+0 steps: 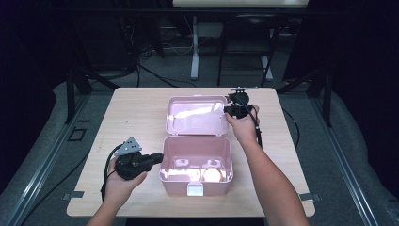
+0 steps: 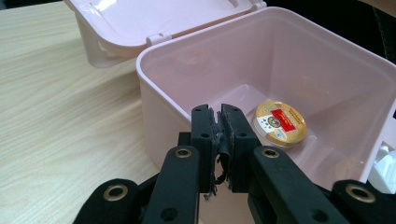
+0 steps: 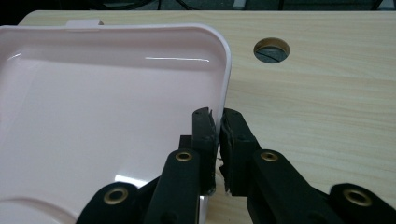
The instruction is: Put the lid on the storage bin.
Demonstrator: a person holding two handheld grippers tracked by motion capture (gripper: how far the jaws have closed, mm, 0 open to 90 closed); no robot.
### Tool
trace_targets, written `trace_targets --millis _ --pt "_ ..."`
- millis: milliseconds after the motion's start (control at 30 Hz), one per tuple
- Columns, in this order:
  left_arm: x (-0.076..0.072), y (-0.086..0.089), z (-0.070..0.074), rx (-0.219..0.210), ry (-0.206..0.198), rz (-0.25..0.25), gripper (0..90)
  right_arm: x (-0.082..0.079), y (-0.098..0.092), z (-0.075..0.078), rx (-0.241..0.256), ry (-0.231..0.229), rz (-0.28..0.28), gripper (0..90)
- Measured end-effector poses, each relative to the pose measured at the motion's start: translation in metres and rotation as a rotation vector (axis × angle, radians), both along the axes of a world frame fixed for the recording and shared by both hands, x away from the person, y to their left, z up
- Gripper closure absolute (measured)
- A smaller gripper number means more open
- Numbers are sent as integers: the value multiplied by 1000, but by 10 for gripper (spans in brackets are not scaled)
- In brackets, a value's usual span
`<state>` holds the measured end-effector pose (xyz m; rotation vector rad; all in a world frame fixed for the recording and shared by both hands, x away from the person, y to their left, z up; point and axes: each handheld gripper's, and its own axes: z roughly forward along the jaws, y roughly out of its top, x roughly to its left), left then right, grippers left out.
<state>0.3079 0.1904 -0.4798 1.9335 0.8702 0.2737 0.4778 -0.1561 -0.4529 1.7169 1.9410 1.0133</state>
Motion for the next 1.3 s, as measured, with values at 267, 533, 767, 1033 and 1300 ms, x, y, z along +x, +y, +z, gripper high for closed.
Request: trace_targets --millis 267,533,767,1033,1300 --pt "0 0 0 0 -3 -1 844 -5 -1 8 7 -34 5 856" --pt "0 0 0 -1 0 1 844 -13 -3 17 8 -71 18 861" --pt "0 0 0 -1 -2 1 844 -21 -4 25 11 -104 30 865" --pt "0 0 0 3 -3 0 844 -29 -4 36 -2 -130 53 868" --pt "0 0 0 2 -4 1 843 -40 -5 43 -14 -164 70 870"
